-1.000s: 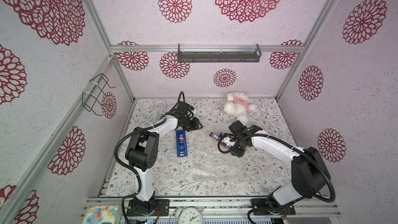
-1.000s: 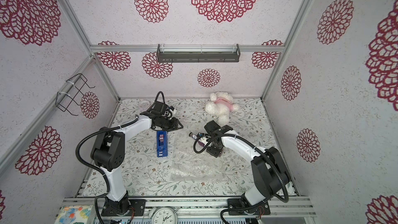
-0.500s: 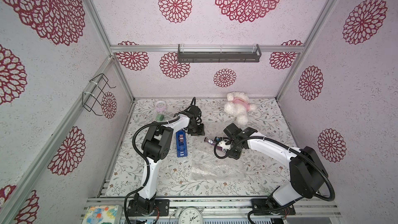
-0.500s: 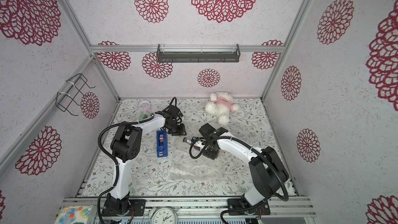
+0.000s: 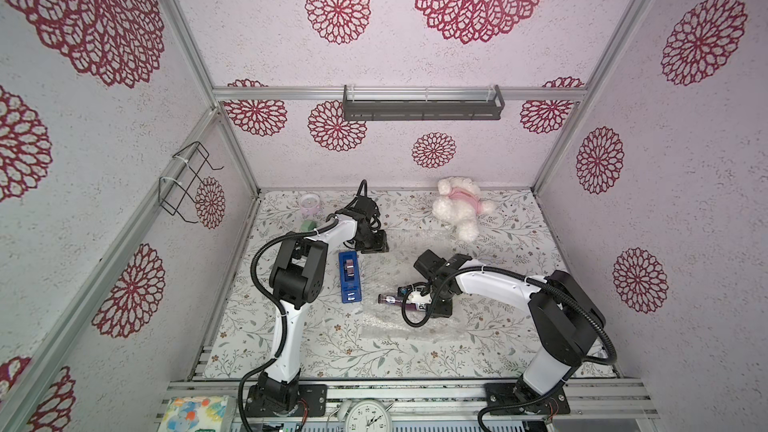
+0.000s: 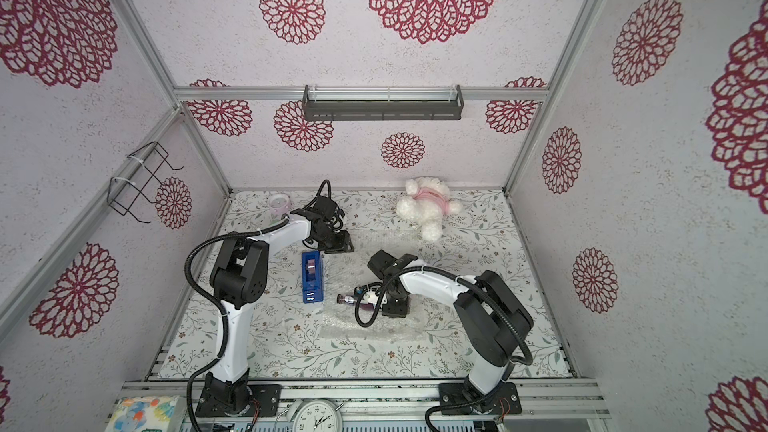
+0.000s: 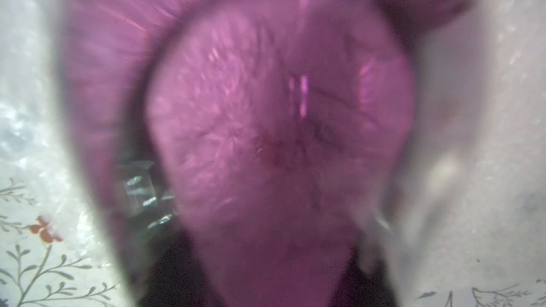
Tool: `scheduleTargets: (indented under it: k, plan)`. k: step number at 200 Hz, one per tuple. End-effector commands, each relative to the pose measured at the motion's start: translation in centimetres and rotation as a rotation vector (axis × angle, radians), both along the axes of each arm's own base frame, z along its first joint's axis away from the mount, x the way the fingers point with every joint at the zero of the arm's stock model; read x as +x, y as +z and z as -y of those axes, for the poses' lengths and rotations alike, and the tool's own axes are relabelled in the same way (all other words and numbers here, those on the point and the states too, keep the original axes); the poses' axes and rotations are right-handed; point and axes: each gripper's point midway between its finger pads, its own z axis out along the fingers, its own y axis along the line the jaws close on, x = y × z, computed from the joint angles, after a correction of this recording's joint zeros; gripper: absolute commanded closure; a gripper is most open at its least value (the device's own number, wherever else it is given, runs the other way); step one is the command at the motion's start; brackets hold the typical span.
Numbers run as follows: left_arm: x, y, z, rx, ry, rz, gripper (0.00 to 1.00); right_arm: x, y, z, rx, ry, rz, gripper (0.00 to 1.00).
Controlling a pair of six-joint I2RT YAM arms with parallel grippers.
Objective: Wrap wine bottles in bubble wrap
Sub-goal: Place the wine bottle on the bubble wrap.
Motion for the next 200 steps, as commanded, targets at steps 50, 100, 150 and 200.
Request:
scheduleTargets:
  k: [50,100,150,200]
  plan:
    - [0.3,4.9,0.3,-0.034,-0.030,0.095,0.53,1.0,-0.3,-0.5,-0.023,0.116,0.099,0.52]
    - [0.5,7.0,-1.8,-0.023,0.003,0.136,0.53,0.2,-0.5,-0.4,-0.011,0.085,0.080,0.39]
    - [-0.6,11.4,-4.7,0.065,-0.040,0.236,0.49,0.1,0.5,-0.8,0.049,0.054,0.104,0.33]
    - [-5.4,15.6,-8.2,0.226,-0.196,0.401,0.47,1.1,4.8,-2.5,0.267,-0.046,0.165,0.33]
